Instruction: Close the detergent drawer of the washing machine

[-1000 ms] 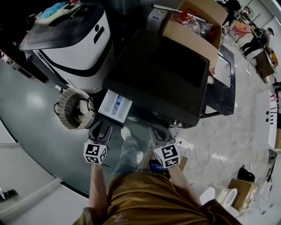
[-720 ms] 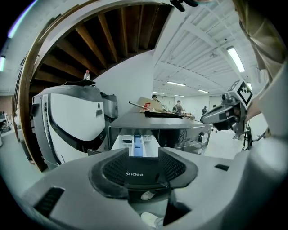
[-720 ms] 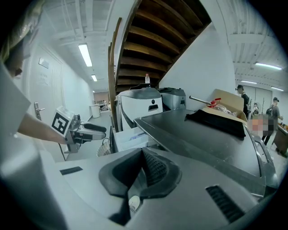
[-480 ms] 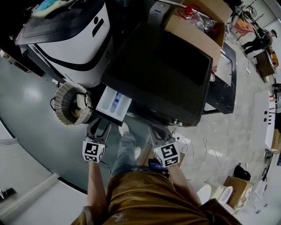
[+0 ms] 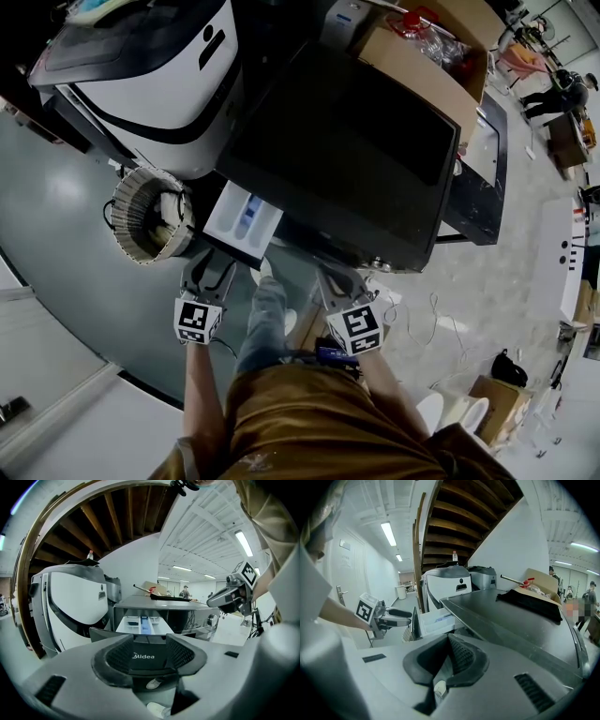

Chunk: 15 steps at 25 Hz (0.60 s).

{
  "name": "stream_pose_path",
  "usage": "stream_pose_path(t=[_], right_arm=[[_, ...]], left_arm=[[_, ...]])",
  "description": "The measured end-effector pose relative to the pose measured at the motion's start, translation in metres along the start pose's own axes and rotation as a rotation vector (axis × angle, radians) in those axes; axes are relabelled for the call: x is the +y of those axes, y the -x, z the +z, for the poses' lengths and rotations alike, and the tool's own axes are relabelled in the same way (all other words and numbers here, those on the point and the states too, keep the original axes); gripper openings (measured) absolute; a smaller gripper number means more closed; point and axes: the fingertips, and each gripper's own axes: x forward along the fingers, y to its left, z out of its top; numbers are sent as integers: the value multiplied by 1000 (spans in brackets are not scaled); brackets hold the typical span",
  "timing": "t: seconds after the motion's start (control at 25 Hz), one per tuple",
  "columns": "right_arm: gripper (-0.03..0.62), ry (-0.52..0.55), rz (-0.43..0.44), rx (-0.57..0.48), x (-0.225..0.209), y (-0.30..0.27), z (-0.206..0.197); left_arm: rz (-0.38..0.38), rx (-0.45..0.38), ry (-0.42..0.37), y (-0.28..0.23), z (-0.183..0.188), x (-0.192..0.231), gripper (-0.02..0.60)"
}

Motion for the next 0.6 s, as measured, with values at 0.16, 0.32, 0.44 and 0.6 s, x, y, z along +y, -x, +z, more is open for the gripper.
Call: stream_pose_path(t=[0.16, 0.32, 0.44, 0.6], right_arm=[[12, 3, 8, 9, 2, -4, 0], [12, 4, 9, 14, 1, -8, -3], [12, 0, 7, 20, 0, -10, -5], [12, 1, 12, 21, -1, -13, -2]], left_arm=[[-6, -3, 7, -1, -1, 2, 222], [-15, -9, -8, -2, -2, 2, 222], [-26, -12, -15, -2, -2, 2, 224], [-28, -4, -31, -3, -1, 3, 224]])
